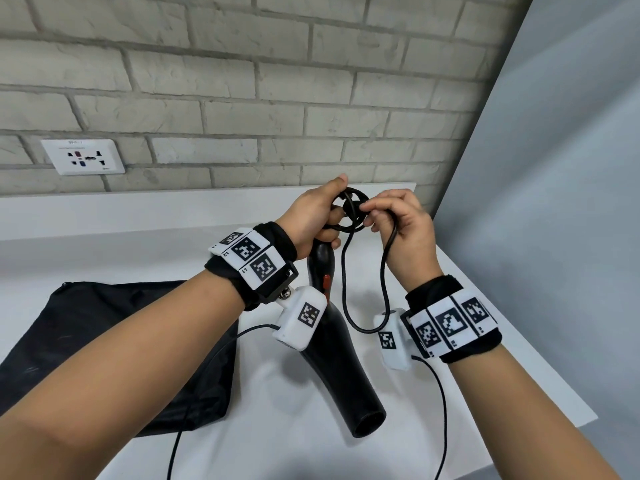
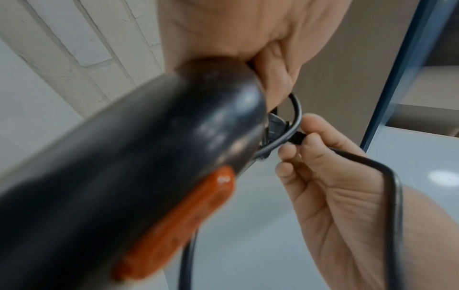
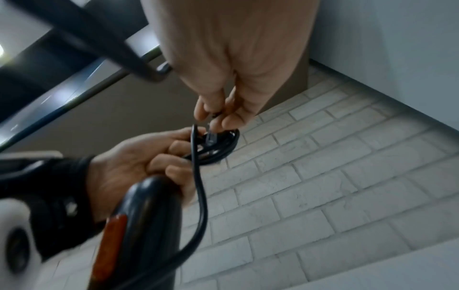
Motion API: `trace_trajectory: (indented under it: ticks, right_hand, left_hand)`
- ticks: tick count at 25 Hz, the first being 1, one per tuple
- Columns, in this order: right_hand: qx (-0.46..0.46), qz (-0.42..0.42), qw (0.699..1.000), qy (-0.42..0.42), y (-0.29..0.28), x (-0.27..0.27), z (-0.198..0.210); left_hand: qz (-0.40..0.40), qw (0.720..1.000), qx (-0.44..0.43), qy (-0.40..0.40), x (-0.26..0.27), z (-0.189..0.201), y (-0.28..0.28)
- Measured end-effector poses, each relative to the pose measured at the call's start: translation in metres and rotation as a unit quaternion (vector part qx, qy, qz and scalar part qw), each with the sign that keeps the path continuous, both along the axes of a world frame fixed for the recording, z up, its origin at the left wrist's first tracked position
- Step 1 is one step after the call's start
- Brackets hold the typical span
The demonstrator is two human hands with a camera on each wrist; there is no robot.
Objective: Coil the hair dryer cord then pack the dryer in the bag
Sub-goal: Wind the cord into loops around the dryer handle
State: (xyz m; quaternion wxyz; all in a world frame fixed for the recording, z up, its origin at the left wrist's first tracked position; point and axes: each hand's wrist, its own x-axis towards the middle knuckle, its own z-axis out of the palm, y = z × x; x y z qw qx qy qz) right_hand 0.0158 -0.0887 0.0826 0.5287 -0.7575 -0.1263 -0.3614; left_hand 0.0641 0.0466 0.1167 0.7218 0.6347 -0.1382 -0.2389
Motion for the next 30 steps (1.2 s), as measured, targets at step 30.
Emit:
trace_trajectory:
  ticks: [30]
  right_hand:
    - [-0.209,-0.005,0.855,0.475,-0.054,0.013,-0.081]
  left_hand:
    - [0.019,0.999,0.016,-0.022,-0.001,0.011,0.006]
